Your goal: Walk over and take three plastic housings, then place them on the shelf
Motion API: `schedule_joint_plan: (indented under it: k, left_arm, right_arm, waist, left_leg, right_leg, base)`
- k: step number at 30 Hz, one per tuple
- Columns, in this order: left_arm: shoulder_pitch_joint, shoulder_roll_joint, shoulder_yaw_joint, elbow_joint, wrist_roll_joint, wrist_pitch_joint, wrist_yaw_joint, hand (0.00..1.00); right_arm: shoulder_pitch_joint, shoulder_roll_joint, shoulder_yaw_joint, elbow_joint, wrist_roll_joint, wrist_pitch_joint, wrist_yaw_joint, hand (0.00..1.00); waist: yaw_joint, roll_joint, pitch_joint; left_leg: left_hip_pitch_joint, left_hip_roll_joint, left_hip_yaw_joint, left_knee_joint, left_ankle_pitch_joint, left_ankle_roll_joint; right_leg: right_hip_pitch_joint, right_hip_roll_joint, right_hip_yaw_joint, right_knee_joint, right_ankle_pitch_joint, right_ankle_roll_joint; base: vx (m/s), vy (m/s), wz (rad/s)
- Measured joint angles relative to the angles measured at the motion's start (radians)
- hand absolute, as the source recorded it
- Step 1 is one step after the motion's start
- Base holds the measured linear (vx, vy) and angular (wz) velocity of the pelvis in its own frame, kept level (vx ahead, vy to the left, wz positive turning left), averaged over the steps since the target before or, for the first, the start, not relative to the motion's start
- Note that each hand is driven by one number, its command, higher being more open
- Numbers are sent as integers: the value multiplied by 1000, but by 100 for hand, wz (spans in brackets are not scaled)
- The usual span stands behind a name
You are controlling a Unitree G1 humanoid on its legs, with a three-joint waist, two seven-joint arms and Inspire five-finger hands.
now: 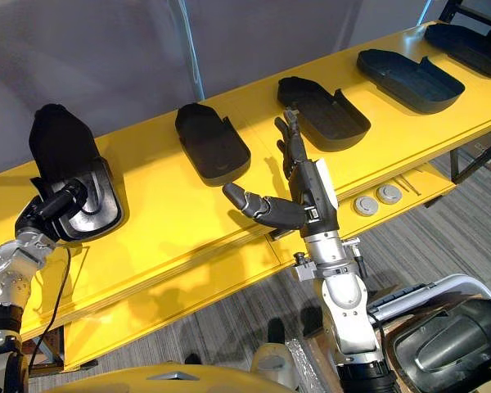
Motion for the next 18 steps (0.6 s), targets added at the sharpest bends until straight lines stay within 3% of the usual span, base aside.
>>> schedule_joint_plan:
  k: [4,5,12,18]
  left_arm:
    - [-34,22,-12,46,15,18,-20,0]
    - [-43,23,-13,54,29,21,-20,100]
    - [-70,40,-44,92,34,20,-8,100]
    - [-70,40,-74,94,11,-1,64,100]
  right_arm:
    - [-5,-2,7,-2,1,5,-3,100]
    - [-6,-2,13,-2,1,6,-4,100]
    - [-11,-2,37,-21,0,8,-21,100]
    - [-26,-1,37,-21,-2,8,-31,100]
  waist:
    - [-1,0,0]
    - [-1,0,0]
    - [-12,-1,3]
    - [-22,-4,5]
  left_leg:
    - [-2,1,0,5,0,0]
    - [-2,0,0,7,0,0]
    - [-13,0,-1,14,0,0]
    - [-14,0,-1,15,0,0]
  right_leg:
    - [0,-1,0,0,1,-1]
    - [0,-1,1,0,1,-1]
    - [-8,-4,1,0,4,-3]
    - [-8,-4,1,0,5,-3]
  base:
    - [-8,-2,0]
    - [0,0,0]
    - [-16,-4,1]
    - [-38,-11,0]
